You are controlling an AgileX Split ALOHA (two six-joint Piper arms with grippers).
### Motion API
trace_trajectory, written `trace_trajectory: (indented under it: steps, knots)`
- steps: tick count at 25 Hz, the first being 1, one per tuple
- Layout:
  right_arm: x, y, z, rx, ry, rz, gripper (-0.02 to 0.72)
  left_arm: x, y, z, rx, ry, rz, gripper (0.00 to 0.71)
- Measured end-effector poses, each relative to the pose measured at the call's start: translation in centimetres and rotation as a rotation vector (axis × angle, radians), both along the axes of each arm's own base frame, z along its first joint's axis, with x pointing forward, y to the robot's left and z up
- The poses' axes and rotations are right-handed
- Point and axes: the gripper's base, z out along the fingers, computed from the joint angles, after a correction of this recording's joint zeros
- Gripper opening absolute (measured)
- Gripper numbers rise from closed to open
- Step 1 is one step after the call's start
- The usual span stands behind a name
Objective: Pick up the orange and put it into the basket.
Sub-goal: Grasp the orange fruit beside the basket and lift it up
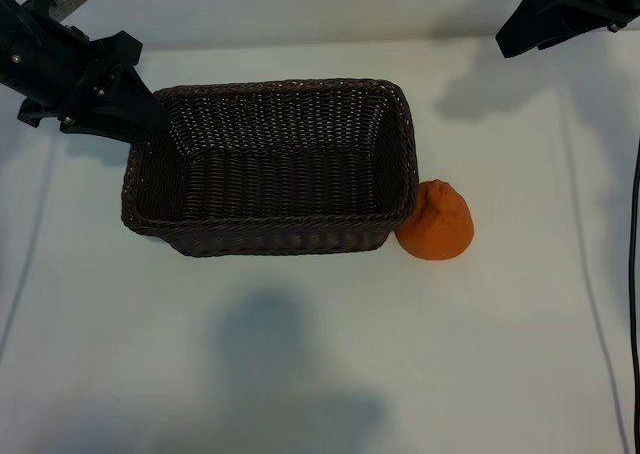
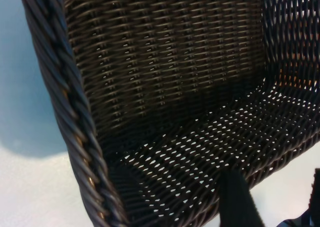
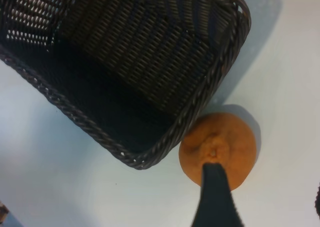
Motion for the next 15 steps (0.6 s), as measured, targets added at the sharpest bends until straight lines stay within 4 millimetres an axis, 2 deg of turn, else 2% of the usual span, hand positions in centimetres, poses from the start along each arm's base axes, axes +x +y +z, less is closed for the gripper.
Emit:
trace_trajectory:
  steps: [6, 15]
  knots:
    - [0.00, -0.02, -0.01, 0.000, 0.004, -0.006, 0.555, 0.00, 0.00, 0.00, 0.000, 0.000, 0.000, 0.403]
    - [0.00, -0.03, -0.02, 0.000, 0.005, -0.008, 0.580, 0.00, 0.00, 0.00, 0.000, 0.000, 0.000, 0.403]
